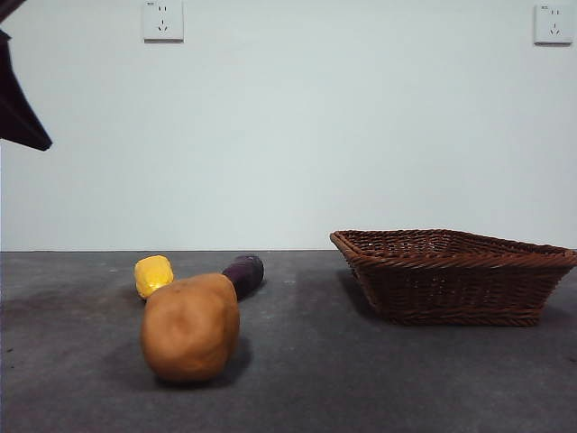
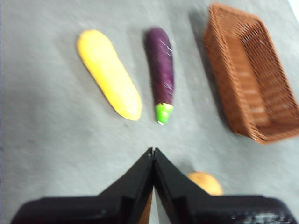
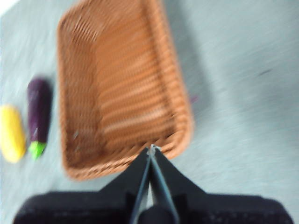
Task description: Help me put the vegetables on the table into the basket
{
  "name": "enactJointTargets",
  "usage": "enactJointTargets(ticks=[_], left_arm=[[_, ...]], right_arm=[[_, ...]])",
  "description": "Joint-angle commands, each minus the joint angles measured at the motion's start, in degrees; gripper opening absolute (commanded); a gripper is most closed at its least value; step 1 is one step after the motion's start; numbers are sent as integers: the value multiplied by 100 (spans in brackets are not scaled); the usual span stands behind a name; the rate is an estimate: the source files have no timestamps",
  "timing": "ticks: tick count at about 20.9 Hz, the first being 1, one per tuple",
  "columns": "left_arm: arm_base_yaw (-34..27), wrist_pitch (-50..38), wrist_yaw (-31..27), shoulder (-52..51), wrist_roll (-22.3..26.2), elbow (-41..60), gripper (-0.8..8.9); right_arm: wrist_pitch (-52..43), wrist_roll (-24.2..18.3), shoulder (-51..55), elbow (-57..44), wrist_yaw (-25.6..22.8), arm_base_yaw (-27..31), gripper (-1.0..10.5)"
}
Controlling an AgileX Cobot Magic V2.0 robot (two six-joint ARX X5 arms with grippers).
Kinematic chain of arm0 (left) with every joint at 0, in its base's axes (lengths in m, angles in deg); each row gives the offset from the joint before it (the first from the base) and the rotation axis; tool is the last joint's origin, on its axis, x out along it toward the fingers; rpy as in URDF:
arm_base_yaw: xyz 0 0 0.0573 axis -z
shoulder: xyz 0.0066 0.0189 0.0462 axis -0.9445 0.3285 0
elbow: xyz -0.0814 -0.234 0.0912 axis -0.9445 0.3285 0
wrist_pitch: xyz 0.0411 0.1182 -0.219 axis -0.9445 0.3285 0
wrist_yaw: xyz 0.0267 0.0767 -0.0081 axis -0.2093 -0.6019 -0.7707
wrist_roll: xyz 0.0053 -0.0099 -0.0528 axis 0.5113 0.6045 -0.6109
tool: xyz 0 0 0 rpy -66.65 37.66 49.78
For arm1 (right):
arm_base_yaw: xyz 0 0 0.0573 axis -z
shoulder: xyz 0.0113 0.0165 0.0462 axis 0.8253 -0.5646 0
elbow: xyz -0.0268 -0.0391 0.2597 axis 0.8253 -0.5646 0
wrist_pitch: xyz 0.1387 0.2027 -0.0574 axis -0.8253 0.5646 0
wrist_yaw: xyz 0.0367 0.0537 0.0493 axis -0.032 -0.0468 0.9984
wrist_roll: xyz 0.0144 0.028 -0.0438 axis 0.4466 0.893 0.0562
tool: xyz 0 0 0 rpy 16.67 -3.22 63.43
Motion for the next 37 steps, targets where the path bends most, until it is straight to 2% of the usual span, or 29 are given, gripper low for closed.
enactJointTargets(ticks=[1,3,6,8,11,14,18,23,27,28,31,37], left_arm=[[9,350,195,348,236,-361,-4],[20,669,190,557,490,-643,-4],[20,822,170,708,629,-841,-4],[20,793,168,715,634,-841,-4],[20,723,168,715,634,-841,-5],[20,717,179,715,632,-841,-5],[59,728,190,715,634,-841,-4],[131,730,166,715,632,-841,-4],[155,750,166,748,632,-841,-4],[157,769,166,761,632,-841,-4],[157,824,166,817,632,-841,-4],[157,887,-59,977,584,-841,-5]], right_arm=[[302,-514,-767,522,249,-2,3],[671,-833,-1460,1099,232,-2,57],[994,-1250,-2452,1978,216,-2,323],[1228,-1499,-3145,2627,214,-4,420],[1659,-1768,-4120,3545,87,-4,422],[2214,-2072,-5005,4345,-111,-7,525],[2380,-2201,-5796,4942,-105,-7,535],[2337,-2341,-6339,5163,-68,-7,519],[2326,-2415,-6546,5160,-66,-33,355],[2321,-2468,-6551,5160,-63,-48,291],[2297,-2514,-6553,5160,-66,-81,-25],[2184,-2533,-6555,5163,-35,-74,-17]])
